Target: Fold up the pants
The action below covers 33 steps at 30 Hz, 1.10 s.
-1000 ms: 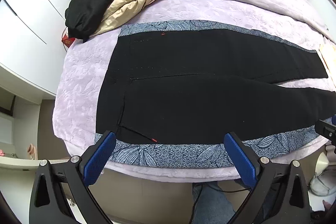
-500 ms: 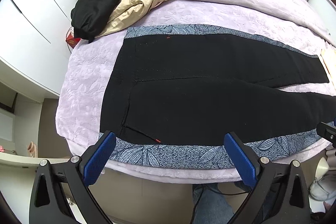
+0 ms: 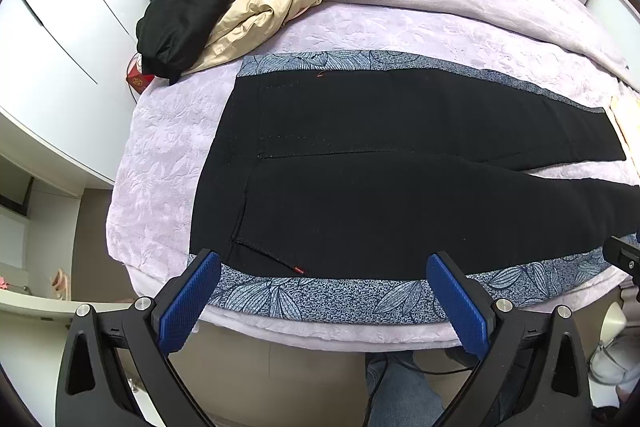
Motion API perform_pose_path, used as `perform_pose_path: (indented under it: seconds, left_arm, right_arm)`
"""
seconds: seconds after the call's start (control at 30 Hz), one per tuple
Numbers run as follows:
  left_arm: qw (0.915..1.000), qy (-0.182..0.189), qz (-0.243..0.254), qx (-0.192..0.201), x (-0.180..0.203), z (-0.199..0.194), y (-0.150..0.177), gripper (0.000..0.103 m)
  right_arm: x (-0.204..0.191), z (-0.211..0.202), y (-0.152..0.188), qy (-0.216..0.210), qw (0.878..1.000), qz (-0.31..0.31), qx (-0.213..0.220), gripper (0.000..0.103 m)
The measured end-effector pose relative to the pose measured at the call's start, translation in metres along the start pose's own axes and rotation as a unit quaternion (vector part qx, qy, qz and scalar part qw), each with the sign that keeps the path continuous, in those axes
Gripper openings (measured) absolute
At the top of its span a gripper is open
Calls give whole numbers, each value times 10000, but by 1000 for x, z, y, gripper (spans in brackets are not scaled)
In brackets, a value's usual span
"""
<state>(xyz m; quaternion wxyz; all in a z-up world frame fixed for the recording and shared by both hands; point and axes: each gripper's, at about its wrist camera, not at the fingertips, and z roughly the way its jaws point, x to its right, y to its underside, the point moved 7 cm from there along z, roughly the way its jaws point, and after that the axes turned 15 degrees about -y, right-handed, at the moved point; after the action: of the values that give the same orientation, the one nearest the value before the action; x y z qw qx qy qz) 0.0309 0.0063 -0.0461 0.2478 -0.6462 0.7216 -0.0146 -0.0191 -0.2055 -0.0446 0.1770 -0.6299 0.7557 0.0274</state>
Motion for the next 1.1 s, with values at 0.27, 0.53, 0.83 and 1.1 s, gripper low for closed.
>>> perform_pose_path:
  seconds: [0.27, 0.53, 0.83, 1.1]
  left_arm:
    - [10000, -13, -25, 5, 0, -2, 0, 103]
    - [10000, 5, -69, 17, -2, -2, 0, 103]
    - [9999, 63, -115, 53, -3, -3, -1, 103]
    - [9999, 72, -123, 31, -2, -1, -2, 103]
  right_arm:
    - [-1, 0, 0, 26, 10000, -18, -6, 103]
    - [-3, -2, 0, 75, 9999, -76, -11, 103]
    - [-5, -5, -1, 138, 9998, -147, -2, 103]
    - [-9, -7, -3, 224, 9995, -223, -8, 103]
